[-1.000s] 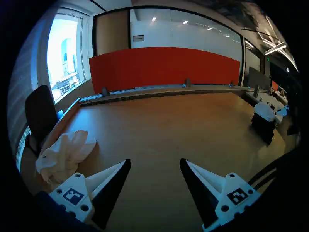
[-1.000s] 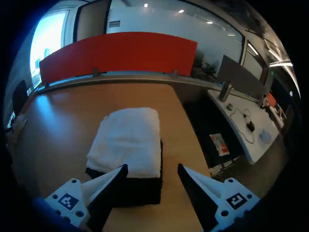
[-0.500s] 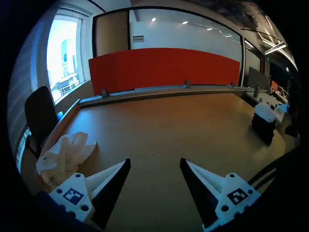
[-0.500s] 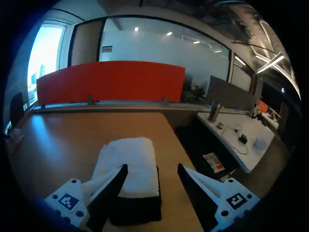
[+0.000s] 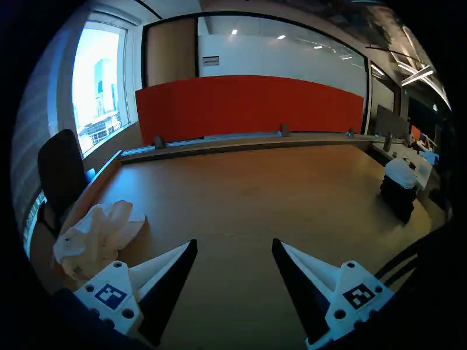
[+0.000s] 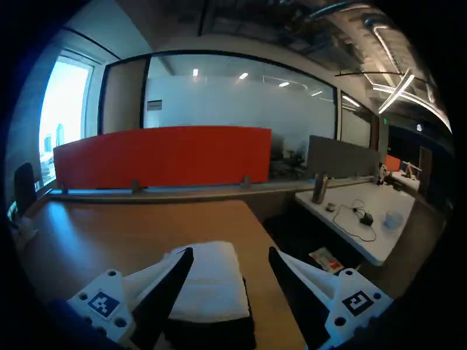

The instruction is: Fold towel

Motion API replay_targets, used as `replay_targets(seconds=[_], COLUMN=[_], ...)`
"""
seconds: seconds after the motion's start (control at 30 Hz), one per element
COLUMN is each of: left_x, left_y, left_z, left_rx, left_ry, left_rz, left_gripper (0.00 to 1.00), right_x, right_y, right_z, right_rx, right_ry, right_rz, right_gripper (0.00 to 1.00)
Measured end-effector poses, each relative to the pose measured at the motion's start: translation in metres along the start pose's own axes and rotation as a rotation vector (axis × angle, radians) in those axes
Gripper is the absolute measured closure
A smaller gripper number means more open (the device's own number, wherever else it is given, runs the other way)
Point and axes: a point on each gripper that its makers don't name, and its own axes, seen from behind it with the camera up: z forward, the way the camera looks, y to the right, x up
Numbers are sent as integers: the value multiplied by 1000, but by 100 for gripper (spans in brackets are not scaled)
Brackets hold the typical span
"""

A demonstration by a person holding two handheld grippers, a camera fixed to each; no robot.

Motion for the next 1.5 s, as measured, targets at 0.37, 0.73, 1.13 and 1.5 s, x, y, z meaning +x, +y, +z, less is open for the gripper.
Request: replay_targets(seconds=[0.37, 0.73, 1.13, 1.5], left_x=[11, 35, 78, 89], left_y=[-6, -18, -48, -52], left_z=[1, 2, -9, -15], left_rx=[21, 68, 170, 178], left_ry=[39, 125, 282, 335], left_rz=[-27, -66, -123, -122], left_gripper=[5, 5, 5, 5], right_x=[11, 17, 18, 23], right_y=[-12, -18, -26, -31], right_z=[1, 0, 0, -2], right_rx=[4, 2, 11, 14], right_ry=[49, 56, 51, 62], right_rz=[18, 14, -14, -30], right_gripper=[0, 0, 0, 0])
